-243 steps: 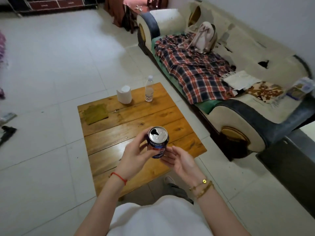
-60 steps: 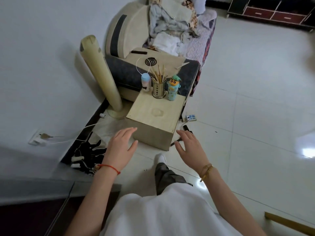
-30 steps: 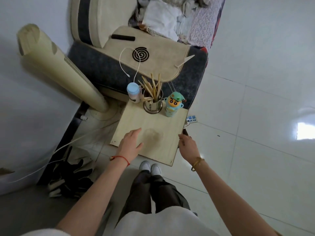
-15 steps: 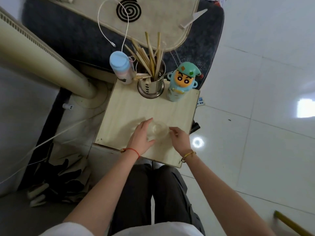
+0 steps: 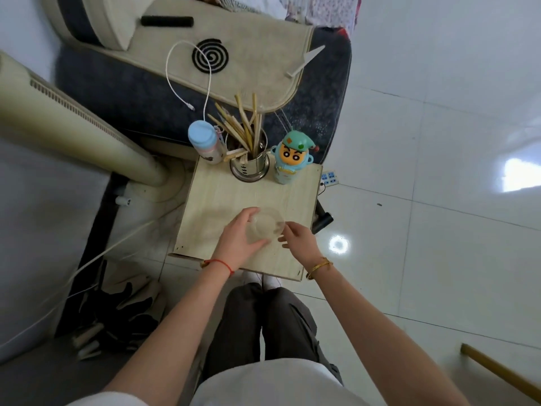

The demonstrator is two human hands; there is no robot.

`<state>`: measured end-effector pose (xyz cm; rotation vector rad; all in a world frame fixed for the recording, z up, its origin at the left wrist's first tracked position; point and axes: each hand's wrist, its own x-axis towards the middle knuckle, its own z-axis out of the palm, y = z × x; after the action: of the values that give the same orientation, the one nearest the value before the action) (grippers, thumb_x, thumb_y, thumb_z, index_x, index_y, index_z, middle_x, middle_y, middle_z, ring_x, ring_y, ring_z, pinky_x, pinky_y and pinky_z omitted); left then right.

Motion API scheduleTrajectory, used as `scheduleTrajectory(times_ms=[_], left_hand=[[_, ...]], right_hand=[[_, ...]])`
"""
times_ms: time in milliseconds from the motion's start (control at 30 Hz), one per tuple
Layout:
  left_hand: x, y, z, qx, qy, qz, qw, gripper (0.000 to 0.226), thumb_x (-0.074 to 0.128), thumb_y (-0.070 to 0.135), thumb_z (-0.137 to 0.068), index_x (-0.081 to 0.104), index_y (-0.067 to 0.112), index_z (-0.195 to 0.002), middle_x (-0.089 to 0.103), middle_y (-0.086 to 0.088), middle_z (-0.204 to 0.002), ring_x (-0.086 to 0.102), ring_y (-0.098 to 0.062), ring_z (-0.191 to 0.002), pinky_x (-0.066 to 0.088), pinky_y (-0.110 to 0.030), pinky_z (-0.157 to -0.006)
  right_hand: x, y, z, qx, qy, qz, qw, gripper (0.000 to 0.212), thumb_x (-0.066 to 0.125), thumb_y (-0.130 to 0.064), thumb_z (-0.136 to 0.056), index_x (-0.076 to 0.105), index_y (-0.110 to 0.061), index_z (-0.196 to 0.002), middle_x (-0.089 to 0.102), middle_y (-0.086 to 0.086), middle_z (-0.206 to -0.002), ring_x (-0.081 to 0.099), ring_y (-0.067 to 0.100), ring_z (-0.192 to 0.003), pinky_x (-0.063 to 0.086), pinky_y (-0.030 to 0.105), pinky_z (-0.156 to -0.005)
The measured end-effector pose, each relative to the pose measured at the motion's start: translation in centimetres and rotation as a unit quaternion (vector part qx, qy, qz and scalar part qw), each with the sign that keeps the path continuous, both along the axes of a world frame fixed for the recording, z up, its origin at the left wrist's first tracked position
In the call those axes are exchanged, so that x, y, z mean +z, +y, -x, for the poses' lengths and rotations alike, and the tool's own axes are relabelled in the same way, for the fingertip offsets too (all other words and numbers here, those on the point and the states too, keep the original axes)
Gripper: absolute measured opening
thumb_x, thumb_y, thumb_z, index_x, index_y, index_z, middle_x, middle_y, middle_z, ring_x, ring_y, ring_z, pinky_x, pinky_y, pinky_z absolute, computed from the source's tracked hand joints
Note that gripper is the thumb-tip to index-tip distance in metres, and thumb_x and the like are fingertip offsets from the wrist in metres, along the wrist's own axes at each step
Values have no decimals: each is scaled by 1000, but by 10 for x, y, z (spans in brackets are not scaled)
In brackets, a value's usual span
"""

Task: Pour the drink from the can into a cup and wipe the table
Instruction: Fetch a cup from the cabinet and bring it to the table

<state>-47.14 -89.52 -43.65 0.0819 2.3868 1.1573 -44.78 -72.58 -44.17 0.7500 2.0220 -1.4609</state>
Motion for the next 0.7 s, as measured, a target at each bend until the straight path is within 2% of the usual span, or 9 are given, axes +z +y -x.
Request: scheduleTrajectory(times_ms=[167,333,467,567,700], left_hand=[[84,1,-1,-10,3,-15,1000,70,84,33,-73,48,23,-133,56,11,-134,52,-6,-120,42,-26,-104],[147,4,-9,-57,12,-32,998,68,83,38,-73,50,25,-131,57,13,-132,54,-4,-116,45,-23,-98],[177,7,-20,-97,5,-46,994,70,82,42,-73,49,28,-133,58,14,-128,53,-1,-114,43,-15,-93],[194,10,-26,-127,6,-53,990,71,82,44,-72,50,29,-133,59,12,-127,54,0,-113,46,-18,-92],[216,17,-37,-165,1,-67,984,69,82,45,-72,51,27,-131,60,13,-124,54,4,-108,44,-10,-84]], right_hand=[[77,2,-12,-34,3,40,999,32,47,-25,-99,70,-2,-106,71,4,-96,65,14,-82,55,32,-79],[136,10,-36,-87,0,91,992,32,50,-27,-99,68,-3,-109,72,7,-98,66,14,-82,55,26,-78],[168,15,-63,-113,9,101,988,31,51,-25,-98,69,-4,-110,74,11,-102,66,16,-83,55,28,-81],[187,15,-81,-139,27,105,984,28,52,-24,-98,69,-4,-108,74,12,-102,65,16,-82,55,29,-82],[206,12,-112,-212,53,112,969,23,54,-23,-97,71,-8,-102,74,9,-96,65,17,-78,56,32,-82]])
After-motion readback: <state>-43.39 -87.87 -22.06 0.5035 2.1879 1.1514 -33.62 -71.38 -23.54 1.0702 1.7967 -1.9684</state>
